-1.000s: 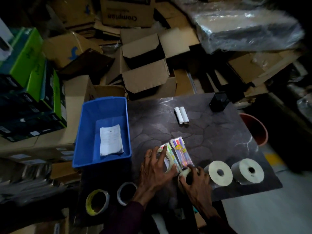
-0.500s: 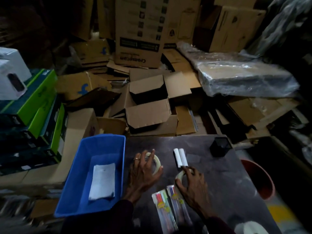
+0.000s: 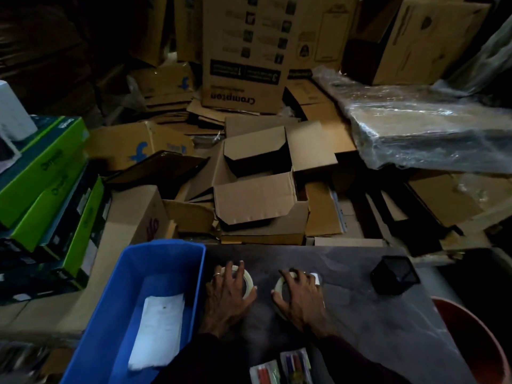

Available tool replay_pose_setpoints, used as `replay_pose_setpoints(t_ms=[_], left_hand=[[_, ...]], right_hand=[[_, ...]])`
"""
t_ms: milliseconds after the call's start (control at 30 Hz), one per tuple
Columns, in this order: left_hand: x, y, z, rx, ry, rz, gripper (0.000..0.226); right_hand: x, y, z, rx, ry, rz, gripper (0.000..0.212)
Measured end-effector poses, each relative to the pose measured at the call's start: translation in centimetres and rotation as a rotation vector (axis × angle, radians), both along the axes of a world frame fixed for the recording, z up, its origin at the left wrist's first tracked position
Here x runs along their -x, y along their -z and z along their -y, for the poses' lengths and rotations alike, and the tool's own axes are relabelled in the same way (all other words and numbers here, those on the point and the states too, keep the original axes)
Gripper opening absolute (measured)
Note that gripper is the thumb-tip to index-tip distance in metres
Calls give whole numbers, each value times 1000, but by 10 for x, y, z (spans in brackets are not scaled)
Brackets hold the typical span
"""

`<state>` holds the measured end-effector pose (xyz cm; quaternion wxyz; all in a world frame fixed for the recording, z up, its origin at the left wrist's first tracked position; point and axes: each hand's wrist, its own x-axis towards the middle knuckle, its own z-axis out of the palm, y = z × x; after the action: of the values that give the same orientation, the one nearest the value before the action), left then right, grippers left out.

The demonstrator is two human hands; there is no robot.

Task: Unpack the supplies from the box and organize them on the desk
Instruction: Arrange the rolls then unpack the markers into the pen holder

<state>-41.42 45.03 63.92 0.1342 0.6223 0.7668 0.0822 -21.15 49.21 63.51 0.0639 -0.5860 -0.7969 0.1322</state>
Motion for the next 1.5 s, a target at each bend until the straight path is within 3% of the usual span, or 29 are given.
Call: replay_pose_setpoints(t_ms=[467, 767, 967, 1500], left_hand=[[21, 56, -34, 76, -96, 10, 79], [35, 72, -34, 55, -69, 4, 76], [34, 78, -36, 38, -29, -44, 70], [26, 85, -37, -66, 62, -166, 64]], right_hand=[[29, 31, -48, 3, -129, 65, 70], [43, 64, -49, 33, -74, 43, 71], [45, 69, -44, -21, 18, -16, 53], [62, 83, -35, -67, 65, 40, 66]])
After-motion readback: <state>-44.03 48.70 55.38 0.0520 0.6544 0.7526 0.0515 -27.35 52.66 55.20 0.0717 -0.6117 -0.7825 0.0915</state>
